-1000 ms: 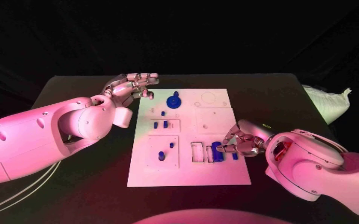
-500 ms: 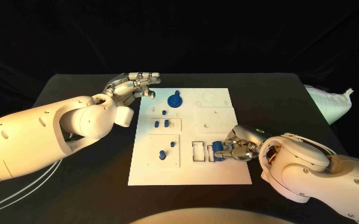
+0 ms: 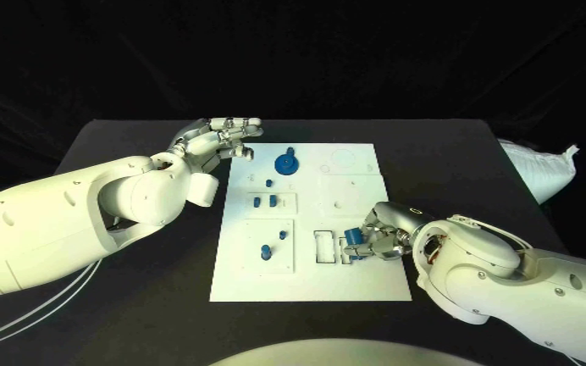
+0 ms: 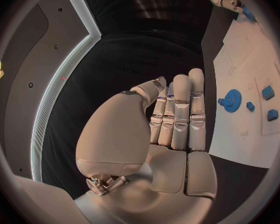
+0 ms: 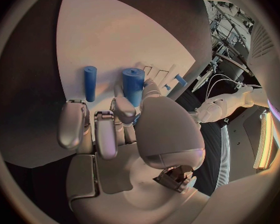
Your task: Assemble the parts on the task board
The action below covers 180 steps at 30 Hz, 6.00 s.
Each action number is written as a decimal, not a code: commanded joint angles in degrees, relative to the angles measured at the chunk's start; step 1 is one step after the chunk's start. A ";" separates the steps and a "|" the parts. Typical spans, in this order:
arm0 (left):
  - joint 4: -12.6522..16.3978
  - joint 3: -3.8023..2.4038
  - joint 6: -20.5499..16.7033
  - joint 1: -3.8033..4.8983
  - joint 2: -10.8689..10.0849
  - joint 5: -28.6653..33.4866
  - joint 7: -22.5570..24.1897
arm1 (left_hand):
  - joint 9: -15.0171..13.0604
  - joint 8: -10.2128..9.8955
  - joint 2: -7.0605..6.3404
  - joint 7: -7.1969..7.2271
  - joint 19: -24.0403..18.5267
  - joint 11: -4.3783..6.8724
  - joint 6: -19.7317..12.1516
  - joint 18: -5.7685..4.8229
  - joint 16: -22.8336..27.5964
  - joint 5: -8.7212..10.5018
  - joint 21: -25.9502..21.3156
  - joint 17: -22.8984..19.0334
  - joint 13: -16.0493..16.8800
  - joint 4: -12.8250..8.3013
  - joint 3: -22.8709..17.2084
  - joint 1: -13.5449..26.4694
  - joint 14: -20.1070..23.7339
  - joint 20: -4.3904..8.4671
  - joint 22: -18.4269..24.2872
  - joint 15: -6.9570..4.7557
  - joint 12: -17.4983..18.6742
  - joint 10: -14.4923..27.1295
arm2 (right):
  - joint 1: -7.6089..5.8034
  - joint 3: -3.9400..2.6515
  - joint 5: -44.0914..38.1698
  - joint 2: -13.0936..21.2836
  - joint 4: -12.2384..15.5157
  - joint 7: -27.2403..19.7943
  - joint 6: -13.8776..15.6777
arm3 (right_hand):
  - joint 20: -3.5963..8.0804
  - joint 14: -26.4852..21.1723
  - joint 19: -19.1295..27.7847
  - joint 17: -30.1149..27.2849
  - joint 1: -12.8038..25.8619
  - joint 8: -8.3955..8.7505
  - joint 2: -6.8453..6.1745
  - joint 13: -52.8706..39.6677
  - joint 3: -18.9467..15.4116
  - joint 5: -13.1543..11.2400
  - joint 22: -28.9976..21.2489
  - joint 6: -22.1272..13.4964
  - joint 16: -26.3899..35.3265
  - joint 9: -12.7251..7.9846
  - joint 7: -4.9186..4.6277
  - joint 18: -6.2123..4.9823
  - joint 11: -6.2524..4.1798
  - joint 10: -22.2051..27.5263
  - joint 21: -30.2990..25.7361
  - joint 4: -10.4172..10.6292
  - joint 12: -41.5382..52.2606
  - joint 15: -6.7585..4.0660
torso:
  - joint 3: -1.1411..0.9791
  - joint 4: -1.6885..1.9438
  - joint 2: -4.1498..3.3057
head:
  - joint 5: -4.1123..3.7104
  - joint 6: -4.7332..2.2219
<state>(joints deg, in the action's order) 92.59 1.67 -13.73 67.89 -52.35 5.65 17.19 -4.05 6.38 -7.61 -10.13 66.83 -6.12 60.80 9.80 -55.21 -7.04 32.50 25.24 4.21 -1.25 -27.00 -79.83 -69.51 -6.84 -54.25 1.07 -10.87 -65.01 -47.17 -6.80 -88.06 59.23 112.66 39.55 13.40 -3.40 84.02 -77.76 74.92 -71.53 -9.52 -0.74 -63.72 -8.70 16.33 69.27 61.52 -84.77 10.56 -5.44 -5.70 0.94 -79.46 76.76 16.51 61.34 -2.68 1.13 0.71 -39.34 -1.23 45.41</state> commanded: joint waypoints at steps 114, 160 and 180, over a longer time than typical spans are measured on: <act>0.22 0.07 1.62 -0.25 -0.17 -0.27 0.14 | 0.11 0.39 0.23 -0.20 0.22 0.07 -0.57 0.64 -0.43 -0.34 -0.48 -0.25 -0.13 -0.39 0.23 0.13 0.15 0.28 0.17 -0.14 -0.35 0.71 | -0.61 0.17 -4.15 -3.82 1.43 1.59 -0.18 | 1.65 4.11 -0.45 4.65 -7.58 -6.03 4.69 -4.03 -3.68 -6.39 0.87 1.88 -0.20 12.04 2.47 1.18 -2.27 -1.84 0.13 -4.63 -4.54 -2.13 | 0.29 0.15 -0.01 | -0.08 -0.26; -0.08 0.08 1.78 -0.53 0.01 -0.31 0.20 | 0.10 0.47 0.34 -0.18 0.23 0.08 -0.56 0.65 -0.46 -0.36 -0.53 -0.31 -0.13 -0.49 0.27 0.07 0.16 0.28 0.20 -0.15 -0.48 0.73 | 0.32 0.32 -4.20 6.36 0.99 1.66 -1.41 | 0.72 4.09 -0.53 4.92 -5.41 -1.80 2.69 -4.57 -4.08 -3.62 1.38 1.09 -0.30 9.80 1.11 1.23 -1.11 -1.89 0.27 -0.23 -5.94 -1.14 | 0.16 -0.65 0.36 | -2.30 -0.26; 0.01 0.09 1.93 -0.59 -0.11 -0.31 0.11 | 0.10 0.47 0.34 -0.18 0.23 0.08 -0.56 0.65 -0.46 -0.36 -0.53 -0.31 -0.13 -0.49 0.27 0.07 0.16 0.28 0.20 -0.15 -0.48 0.73 | 1.52 0.44 -13.45 3.02 -1.24 3.72 -7.00 | 0.96 4.39 -0.41 6.75 -17.58 -0.96 2.31 -4.75 1.48 -13.31 1.47 0.91 -1.14 9.86 0.95 1.27 -1.19 -1.24 0.11 -7.30 -6.67 -1.26 | 0.21 -0.50 0.37 | -1.58 -0.03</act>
<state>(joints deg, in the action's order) 92.48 1.79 -12.76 67.30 -52.49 5.51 16.83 -4.02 6.60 -7.61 -10.32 66.83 -6.13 60.60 9.80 -55.42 -7.04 32.29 25.00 4.14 -1.41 -26.85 -79.83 -69.40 -6.84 -54.12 1.17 -11.11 -64.60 -46.31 -6.82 -97.13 62.56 112.15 39.77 10.95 -2.35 83.95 -78.37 74.92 -86.90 -10.73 1.35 -68.37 -7.27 3.18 70.67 62.61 -85.73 20.78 -4.50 -4.82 0.14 -80.64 77.00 9.71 54.96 -3.36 1.33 0.19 -38.95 -2.91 45.34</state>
